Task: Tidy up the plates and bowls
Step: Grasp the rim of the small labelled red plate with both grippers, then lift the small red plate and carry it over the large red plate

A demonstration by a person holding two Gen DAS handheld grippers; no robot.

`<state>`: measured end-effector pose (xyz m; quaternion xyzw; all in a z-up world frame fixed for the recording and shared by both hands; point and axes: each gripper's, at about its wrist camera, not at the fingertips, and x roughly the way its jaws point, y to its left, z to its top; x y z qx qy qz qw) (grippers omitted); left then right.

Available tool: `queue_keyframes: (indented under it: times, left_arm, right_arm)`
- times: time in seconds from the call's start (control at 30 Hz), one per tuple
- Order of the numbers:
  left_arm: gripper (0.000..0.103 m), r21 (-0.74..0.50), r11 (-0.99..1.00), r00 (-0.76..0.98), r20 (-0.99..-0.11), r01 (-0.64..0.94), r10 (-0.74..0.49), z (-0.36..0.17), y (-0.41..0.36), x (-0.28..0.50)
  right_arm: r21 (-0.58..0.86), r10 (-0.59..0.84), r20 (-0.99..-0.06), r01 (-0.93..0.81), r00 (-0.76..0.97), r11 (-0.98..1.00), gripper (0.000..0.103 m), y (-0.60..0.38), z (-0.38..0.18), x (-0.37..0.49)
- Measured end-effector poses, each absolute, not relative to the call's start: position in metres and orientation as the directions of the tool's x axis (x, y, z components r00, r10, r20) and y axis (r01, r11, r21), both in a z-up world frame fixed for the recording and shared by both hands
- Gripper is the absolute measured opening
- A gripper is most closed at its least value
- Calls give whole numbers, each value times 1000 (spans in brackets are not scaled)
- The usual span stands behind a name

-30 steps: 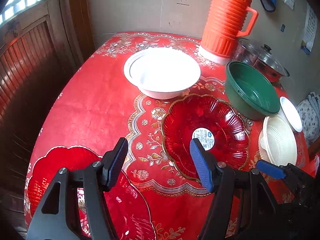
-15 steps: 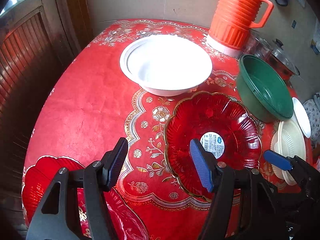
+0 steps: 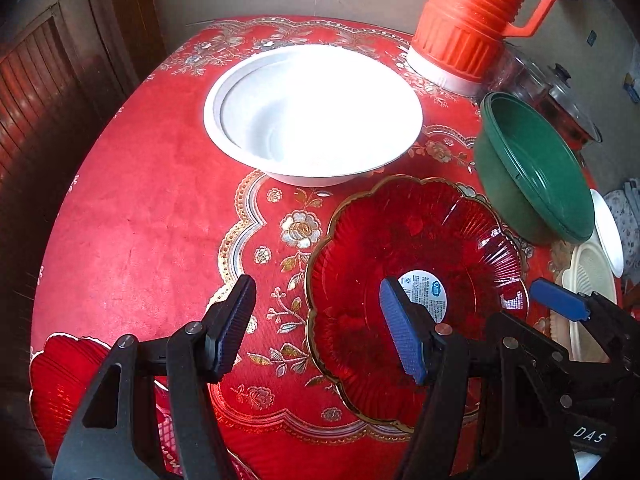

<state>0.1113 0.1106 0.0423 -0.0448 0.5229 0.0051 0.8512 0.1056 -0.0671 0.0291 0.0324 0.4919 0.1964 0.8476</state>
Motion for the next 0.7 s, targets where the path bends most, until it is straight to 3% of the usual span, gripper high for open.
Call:
queue_keyframes:
  times: [0.27,0.43,0.63,0.7]
  left_arm:
    - [65,-44,998,436,-900,-41,-22,36,103,118]
    - [65,-41,998,420,-907,-41,-20,30,103,121]
    - [64,-46,999,404,-914,-17,-36,24,97,122]
    - [60,-49,999,398,-917,-8,-42,23,95,122]
  right_arm:
    - [241,363,-827,-313,430,919,76,-63,27,116]
    - [230,351,-832,-310,430,923,48,-62,24,121]
    - [237,359,-831,-313,424,920,44,-63,19,123]
    - [236,356,-834,-310,421,921,43,-62,17,123]
